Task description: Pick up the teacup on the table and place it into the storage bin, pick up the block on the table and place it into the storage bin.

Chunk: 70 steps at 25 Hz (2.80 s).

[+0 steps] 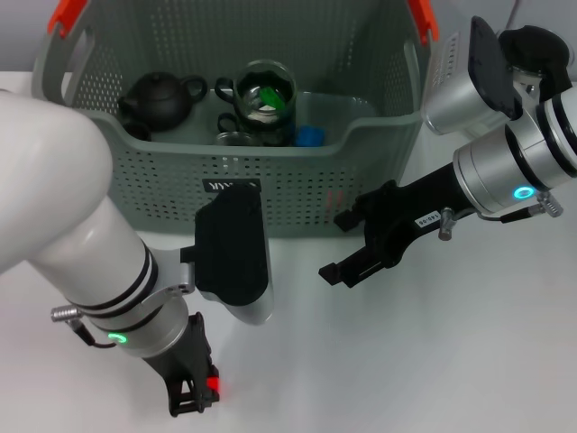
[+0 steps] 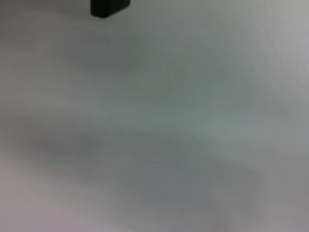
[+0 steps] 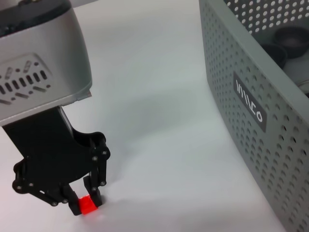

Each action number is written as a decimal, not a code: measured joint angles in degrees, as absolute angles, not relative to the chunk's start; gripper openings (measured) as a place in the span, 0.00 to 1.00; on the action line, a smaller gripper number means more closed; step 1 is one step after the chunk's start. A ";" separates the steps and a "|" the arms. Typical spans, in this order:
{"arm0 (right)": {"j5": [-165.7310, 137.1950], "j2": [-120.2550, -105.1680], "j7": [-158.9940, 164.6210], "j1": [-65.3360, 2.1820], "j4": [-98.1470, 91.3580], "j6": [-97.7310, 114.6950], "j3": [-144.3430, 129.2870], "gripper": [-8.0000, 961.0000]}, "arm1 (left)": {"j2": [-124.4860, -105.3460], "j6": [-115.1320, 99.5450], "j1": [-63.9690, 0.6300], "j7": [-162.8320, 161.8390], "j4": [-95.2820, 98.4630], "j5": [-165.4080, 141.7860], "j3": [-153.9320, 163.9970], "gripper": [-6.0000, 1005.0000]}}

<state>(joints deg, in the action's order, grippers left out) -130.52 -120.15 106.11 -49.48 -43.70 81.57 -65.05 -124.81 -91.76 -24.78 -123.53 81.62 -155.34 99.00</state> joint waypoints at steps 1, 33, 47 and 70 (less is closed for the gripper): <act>-130.52 -120.15 106.10 -49.48 -43.77 81.57 -65.06 0.98 | -124.81 -92.01 -24.78 -123.61 81.97 -155.19 98.89 0.24; -130.50 -120.23 105.84 -50.35 -44.01 82.78 -67.29 0.98 | -117.19 -96.91 -42.18 -127.55 72.85 -121.42 38.42 0.19; -129.99 -120.32 105.16 -50.54 -44.37 84.40 -67.41 0.98 | -116.49 -77.73 -45.55 -129.25 66.59 -124.74 45.74 0.20; -127.38 -120.17 98.83 -49.31 -43.93 88.08 -66.87 0.98 | -119.33 -110.45 -28.10 -111.00 65.82 -87.08 38.78 0.93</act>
<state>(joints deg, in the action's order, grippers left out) -127.38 -120.17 98.84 -49.31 -43.93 88.08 -66.87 -119.33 -110.45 -28.10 -111.00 65.82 -87.08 38.78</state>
